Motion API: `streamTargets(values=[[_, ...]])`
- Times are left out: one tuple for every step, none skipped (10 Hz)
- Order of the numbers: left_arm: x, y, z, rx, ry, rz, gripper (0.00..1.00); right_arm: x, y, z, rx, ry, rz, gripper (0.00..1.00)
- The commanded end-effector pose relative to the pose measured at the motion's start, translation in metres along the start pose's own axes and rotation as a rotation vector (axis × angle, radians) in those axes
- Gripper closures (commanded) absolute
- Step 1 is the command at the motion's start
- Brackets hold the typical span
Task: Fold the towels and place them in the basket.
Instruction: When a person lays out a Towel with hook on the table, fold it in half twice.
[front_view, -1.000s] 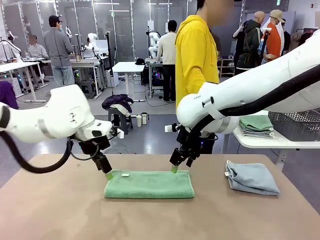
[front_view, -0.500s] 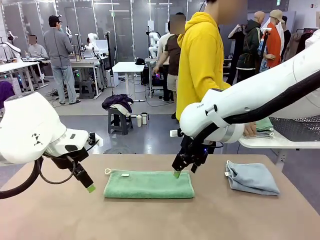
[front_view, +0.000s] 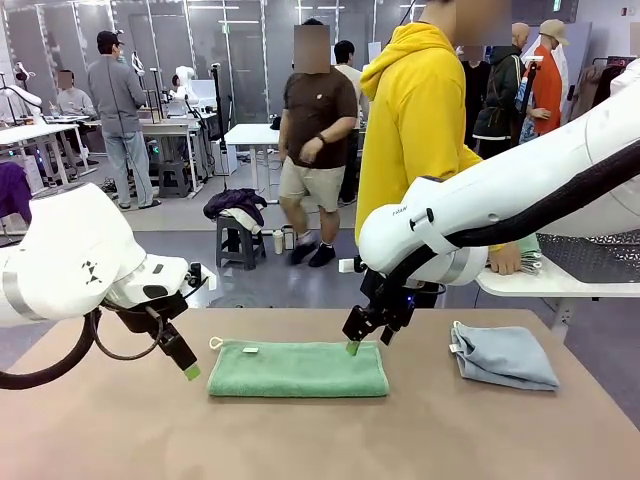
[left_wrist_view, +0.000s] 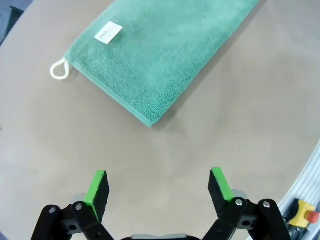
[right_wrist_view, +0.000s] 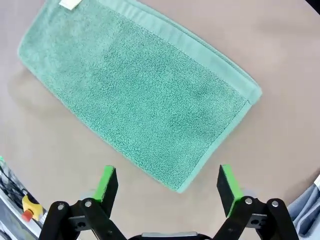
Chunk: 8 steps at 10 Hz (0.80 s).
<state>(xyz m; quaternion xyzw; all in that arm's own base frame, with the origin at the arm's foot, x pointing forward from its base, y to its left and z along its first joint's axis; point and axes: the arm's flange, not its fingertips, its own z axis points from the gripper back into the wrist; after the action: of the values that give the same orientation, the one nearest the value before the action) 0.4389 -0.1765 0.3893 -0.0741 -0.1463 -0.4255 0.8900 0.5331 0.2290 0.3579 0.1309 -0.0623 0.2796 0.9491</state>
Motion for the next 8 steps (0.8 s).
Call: streamTargets(values=[[-0.008,-0.022,0.029,0.082,0.016,0.010,0.00,0.008,0.008,0.009,-0.035,0.031,-0.130,0.00],[-0.021,-0.034,0.040,0.114,0.051,0.046,0.00,0.014,0.007,0.006,-0.064,0.042,-0.215,0.00],[-0.037,-0.043,0.048,0.088,0.081,0.096,0.00,0.021,0.007,0.003,-0.090,0.063,-0.285,0.00],[-0.050,-0.051,0.051,0.078,0.089,0.108,0.00,0.027,0.006,0.000,-0.124,0.082,-0.346,0.00],[-0.061,-0.054,0.052,0.078,0.083,0.122,0.00,0.033,0.003,0.000,-0.133,0.089,-0.401,0.00],[-0.072,-0.059,0.055,0.082,0.070,0.122,0.00,0.037,-0.001,-0.001,-0.157,0.081,-0.442,0.00],[-0.084,-0.066,0.058,0.093,0.074,0.118,0.00,0.039,-0.005,-0.003,-0.157,0.092,-0.477,0.00],[-0.091,-0.071,0.063,0.115,0.094,0.112,0.00,0.044,-0.011,-0.008,-0.158,0.092,-0.520,0.00]])
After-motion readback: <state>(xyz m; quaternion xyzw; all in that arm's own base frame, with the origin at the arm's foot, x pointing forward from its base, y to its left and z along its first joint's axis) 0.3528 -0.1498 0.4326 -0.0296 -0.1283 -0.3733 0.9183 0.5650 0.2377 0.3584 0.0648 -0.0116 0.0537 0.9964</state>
